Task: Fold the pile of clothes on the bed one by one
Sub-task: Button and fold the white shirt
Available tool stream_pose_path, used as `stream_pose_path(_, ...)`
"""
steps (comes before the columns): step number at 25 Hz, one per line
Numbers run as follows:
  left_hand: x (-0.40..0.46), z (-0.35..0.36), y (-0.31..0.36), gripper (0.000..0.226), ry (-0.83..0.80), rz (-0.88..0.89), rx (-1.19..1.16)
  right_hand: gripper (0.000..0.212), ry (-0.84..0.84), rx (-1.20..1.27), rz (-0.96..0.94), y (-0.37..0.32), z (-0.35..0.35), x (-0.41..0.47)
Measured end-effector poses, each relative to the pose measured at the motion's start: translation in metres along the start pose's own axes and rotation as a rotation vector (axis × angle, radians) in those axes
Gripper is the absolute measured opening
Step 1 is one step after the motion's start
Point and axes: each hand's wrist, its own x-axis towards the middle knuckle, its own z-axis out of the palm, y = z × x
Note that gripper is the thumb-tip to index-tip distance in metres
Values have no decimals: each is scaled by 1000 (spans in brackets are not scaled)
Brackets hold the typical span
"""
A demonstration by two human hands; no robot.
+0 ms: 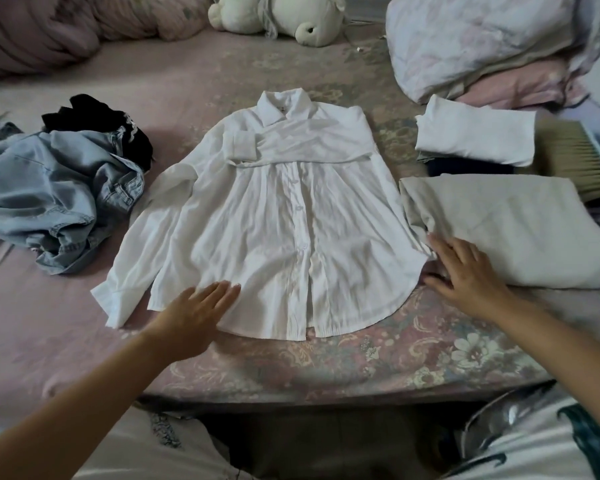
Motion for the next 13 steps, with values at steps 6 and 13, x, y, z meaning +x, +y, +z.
stream_pose_path(6, 139, -33, 99, 69, 175, 162, -108, 86, -573, -148, 149, 37, -29, 3)
stream_pose_path(13, 321, -45, 234, 81, -160, 178, -44, 51, -314, -388, 66, 97, -25, -29)
